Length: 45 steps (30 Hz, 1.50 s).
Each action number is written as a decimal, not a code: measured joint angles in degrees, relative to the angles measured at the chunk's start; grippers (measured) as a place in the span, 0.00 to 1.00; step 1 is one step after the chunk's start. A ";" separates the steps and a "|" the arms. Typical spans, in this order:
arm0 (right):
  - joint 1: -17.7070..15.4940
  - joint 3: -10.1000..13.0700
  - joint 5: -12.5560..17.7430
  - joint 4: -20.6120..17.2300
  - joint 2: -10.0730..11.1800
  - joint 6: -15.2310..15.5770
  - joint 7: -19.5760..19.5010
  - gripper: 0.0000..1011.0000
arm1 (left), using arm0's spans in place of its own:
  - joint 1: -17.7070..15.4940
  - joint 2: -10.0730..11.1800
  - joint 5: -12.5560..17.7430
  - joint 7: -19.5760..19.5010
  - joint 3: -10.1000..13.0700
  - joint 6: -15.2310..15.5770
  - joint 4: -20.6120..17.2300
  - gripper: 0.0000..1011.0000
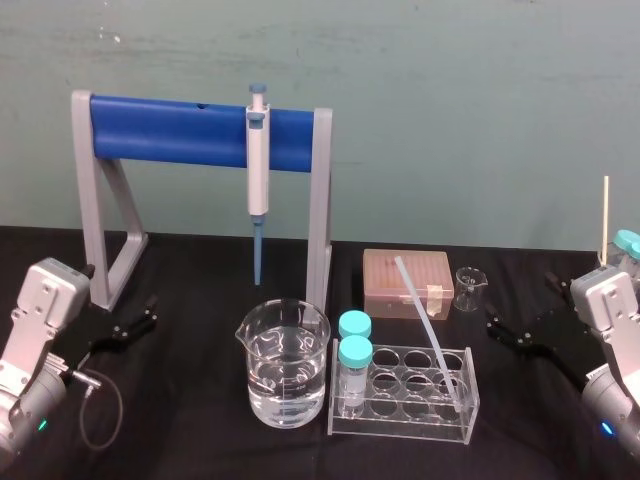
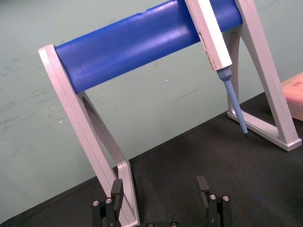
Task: Pick up the stirring rod with one hand, then place it down.
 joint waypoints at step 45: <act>-2.06 2.27 -2.57 -1.67 -1.59 -11.11 0.29 0.99 | 0.00 0.00 0.00 0.00 0.00 0.00 0.00 0.99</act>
